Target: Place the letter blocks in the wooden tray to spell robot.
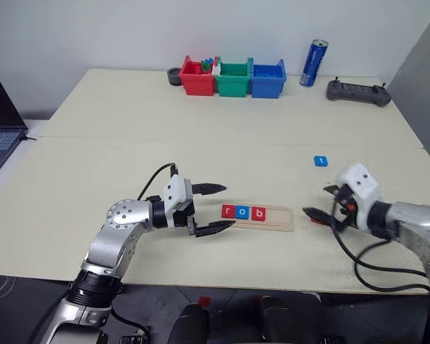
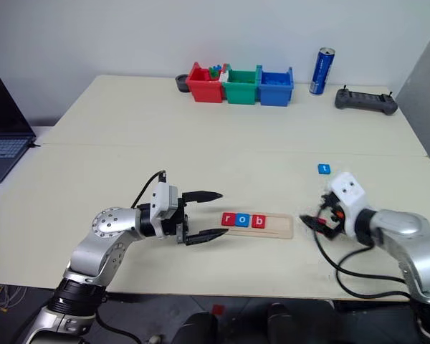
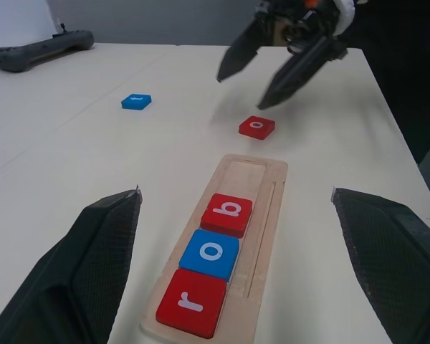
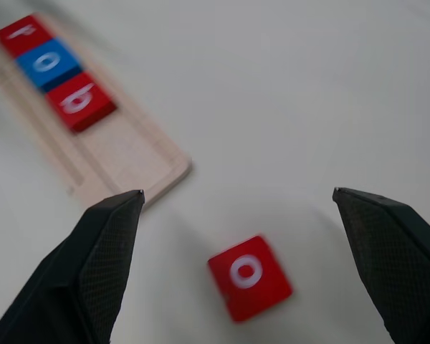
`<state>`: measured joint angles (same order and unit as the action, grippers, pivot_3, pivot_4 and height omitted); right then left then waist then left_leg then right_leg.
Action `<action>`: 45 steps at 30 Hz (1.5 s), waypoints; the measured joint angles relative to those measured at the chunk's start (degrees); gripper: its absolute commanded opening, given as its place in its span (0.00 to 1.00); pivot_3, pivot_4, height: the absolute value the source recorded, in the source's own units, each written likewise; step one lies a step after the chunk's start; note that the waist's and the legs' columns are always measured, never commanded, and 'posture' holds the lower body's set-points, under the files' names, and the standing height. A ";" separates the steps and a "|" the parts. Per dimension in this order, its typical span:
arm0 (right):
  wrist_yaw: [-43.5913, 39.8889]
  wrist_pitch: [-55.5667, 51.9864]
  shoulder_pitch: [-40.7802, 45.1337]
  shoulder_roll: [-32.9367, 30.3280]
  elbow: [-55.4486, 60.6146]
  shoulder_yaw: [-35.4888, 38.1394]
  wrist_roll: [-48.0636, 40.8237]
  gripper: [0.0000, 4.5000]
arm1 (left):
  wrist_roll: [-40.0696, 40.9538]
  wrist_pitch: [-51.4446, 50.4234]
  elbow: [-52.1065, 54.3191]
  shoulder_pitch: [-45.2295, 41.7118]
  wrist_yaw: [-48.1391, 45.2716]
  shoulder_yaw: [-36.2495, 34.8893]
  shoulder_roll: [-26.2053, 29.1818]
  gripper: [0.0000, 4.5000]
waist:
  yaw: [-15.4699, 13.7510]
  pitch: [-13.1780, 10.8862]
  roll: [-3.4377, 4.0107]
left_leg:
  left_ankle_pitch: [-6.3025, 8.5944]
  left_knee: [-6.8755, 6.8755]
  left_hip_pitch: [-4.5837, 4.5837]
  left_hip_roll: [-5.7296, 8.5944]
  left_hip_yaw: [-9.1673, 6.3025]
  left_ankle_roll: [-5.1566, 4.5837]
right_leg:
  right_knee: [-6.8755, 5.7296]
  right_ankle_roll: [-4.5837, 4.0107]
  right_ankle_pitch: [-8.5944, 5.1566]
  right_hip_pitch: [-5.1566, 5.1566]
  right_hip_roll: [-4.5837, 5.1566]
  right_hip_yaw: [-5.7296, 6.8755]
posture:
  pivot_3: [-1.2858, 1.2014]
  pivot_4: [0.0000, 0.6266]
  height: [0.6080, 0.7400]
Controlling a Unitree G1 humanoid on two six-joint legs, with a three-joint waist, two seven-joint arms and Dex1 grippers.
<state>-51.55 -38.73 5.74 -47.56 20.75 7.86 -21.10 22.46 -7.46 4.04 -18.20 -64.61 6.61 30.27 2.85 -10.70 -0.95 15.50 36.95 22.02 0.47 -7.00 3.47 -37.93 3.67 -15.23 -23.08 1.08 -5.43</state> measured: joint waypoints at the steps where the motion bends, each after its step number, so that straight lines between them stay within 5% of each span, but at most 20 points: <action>1: -3.10 5.16 -0.74 -0.50 -2.77 0.08 0.18 1.00 | -0.01 0.17 0.00 0.00 -0.01 0.00 -0.06 1.00 | 0.12 0.00 0.00 | 0.00 0.00 -0.03 -0.01 0.03 0.00 | -0.03 0.00 0.00 -0.01 0.00 -0.02 | 0.52 0.24 1.00; 13: -14.95 28.64 4.22 -1.73 -21.67 -4.07 4.50 1.00 | -0.06 0.40 -0.03 -0.01 -0.05 0.09 -0.20 1.00 | 0.28 0.00 0.00 | -0.01 0.04 -0.12 -0.05 0.04 0.02 | -0.12 -0.03 0.01 -0.01 -0.04 -0.08 | 0.52 0.24 1.00; 33: -15.91 28.59 7.01 0.11 -26.90 -7.04 5.31 1.00 | -0.05 0.39 -0.02 -0.02 -0.08 0.11 -0.05 1.00 | 0.16 0.00 0.01 | -0.01 0.05 -0.12 -0.03 0.03 0.02 | -0.15 -0.03 0.02 -0.01 -0.03 -0.08 | 0.52 0.24 1.00; 36: -15.96 28.07 7.34 0.13 -28.12 -7.13 5.33 0.87 | -0.05 0.38 -0.02 -0.02 -0.07 0.11 -0.05 1.00 | 0.16 0.00 0.01 | -0.01 0.05 -0.12 -0.03 0.03 0.02 | -0.16 -0.03 0.02 -0.01 -0.02 -0.07 | 0.52 0.24 1.00; 45: -15.97 27.57 9.49 0.44 -30.65 -8.44 5.47 0.16 | -0.06 0.38 -0.03 -0.17 0.01 0.10 -0.05 1.00 | 0.20 0.00 0.01 | -0.01 0.06 -0.13 -0.04 0.03 0.02 | -0.17 -0.03 0.02 -0.01 -0.02 -0.07 | 0.52 0.24 1.00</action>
<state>-67.51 -11.16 15.23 -47.12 -9.90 -0.57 -15.64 22.40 -7.08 4.02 -18.37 -64.60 6.71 30.23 3.05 -10.69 -0.94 15.49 37.00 21.90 0.43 -6.97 3.50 -38.10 3.64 -15.22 -23.09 1.06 -5.50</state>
